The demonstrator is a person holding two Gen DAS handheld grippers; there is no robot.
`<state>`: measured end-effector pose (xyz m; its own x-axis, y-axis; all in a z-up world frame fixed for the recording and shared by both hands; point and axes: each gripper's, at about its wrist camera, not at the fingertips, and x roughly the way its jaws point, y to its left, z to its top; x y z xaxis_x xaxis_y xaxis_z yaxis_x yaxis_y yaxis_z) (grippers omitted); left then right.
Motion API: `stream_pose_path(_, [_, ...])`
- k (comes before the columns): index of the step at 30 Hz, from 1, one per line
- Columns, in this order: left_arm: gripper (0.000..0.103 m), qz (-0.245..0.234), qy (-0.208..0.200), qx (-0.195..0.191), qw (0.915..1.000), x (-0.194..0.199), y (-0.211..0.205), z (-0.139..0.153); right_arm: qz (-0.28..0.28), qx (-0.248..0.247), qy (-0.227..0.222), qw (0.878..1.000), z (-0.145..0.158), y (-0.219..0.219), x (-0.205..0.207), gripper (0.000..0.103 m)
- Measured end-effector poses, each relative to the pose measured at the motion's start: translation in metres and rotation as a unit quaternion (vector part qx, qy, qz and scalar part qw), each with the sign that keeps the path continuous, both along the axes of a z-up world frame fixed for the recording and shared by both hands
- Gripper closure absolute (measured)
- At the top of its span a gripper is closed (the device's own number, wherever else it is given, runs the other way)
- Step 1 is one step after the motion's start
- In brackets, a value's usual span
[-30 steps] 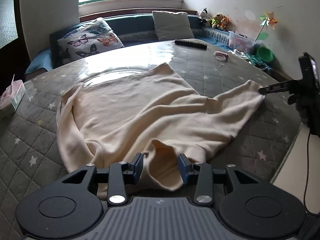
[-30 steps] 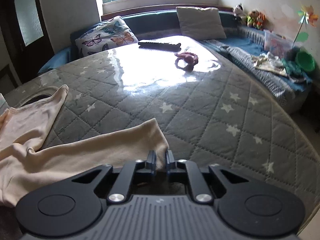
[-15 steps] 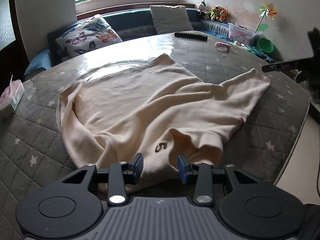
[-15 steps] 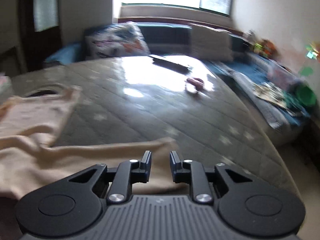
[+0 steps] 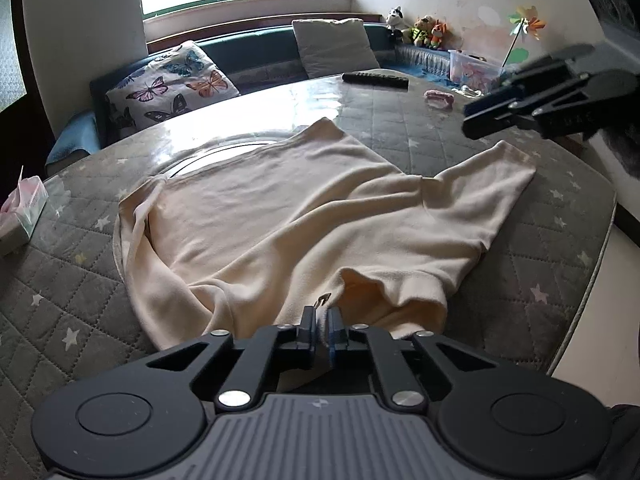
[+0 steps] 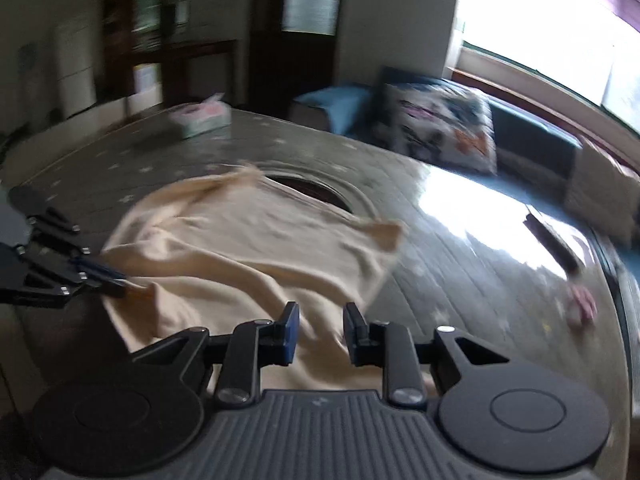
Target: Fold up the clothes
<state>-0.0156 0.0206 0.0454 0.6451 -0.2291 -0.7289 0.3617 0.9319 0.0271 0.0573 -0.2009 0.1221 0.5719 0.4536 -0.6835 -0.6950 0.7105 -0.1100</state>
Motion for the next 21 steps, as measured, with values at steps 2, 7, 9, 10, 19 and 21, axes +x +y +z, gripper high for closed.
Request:
stream_pose_path(2, [0.098,-0.001,0.001,0.001,1.0,0.0,0.0,0.0,0.038,-0.017,-0.004,0.999,0.004,0.012,-0.001,0.079])
stream_pose_path(7, [0.095,-0.004,0.0,-0.003,1.0,-0.002,0.0,0.0,0.099,-0.076,0.001,0.992,0.002,0.038,0.002,0.079])
stream_pose_path(9, [0.095,-0.007,-0.001,-0.001,1.0,-0.002,-0.002,-0.001,0.129,-0.084,0.01,0.988,-0.004,0.048,-0.005,0.077])
stream_pose_path(10, [0.095,-0.007,-0.001,0.002,1.0,-0.002,-0.003,-0.001,0.14,-0.086,0.017,0.986,-0.007,0.054,-0.009,0.077])
stream_pose_path(19, [0.097,-0.016,-0.003,0.004,0.9999,-0.002,-0.006,-0.006,0.175,-0.103,0.021,0.979,-0.032,0.076,-0.039,0.066])
stream_pose_path(21, [0.099,-0.018,-0.008,-0.001,0.9998,-0.005,-0.004,-0.003,0.177,-0.106,0.016,0.978,-0.037,0.079,-0.046,0.068])
